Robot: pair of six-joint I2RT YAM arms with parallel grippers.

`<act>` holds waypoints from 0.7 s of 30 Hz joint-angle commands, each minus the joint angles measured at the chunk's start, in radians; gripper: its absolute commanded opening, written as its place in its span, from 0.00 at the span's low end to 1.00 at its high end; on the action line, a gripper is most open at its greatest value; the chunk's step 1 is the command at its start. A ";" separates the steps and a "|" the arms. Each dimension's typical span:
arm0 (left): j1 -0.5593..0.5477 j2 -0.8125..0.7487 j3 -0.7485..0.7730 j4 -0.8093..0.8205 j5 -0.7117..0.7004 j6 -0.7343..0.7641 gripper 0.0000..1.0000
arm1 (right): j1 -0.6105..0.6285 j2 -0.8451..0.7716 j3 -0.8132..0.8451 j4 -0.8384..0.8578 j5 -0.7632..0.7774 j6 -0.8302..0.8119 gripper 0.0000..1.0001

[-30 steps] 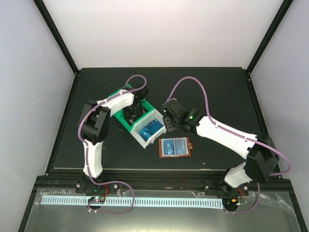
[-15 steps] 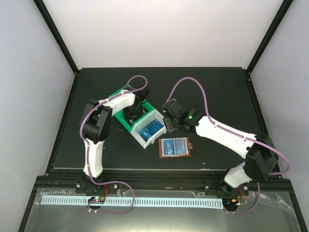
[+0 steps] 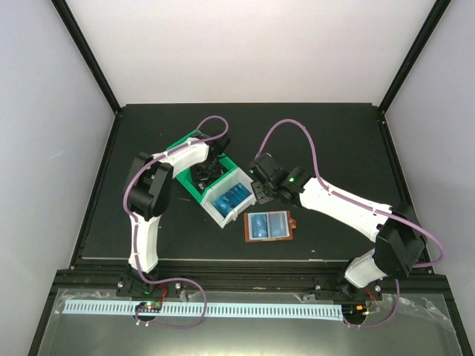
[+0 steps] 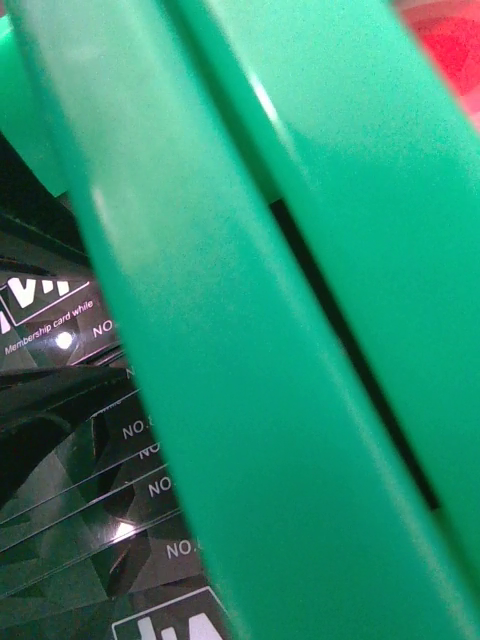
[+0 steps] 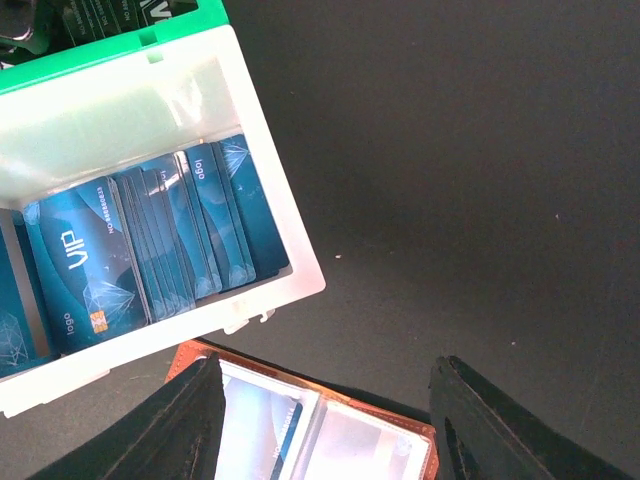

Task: Put the credit cards into the card holder
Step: Pick up the credit card from the storage box.

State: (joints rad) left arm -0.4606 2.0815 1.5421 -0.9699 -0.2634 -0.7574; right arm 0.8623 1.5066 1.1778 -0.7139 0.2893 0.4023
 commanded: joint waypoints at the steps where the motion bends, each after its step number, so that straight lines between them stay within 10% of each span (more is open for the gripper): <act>1: 0.000 -0.044 0.013 -0.045 -0.015 0.015 0.25 | -0.006 0.013 0.032 -0.015 0.014 0.011 0.58; 21: 0.010 -0.189 -0.114 0.061 0.073 0.039 0.31 | -0.006 0.015 0.031 -0.012 0.009 0.013 0.58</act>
State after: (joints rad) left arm -0.4580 1.9228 1.4395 -0.9836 -0.2550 -0.7422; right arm 0.8623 1.5177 1.1873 -0.7250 0.2890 0.4061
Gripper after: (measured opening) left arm 0.282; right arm 0.582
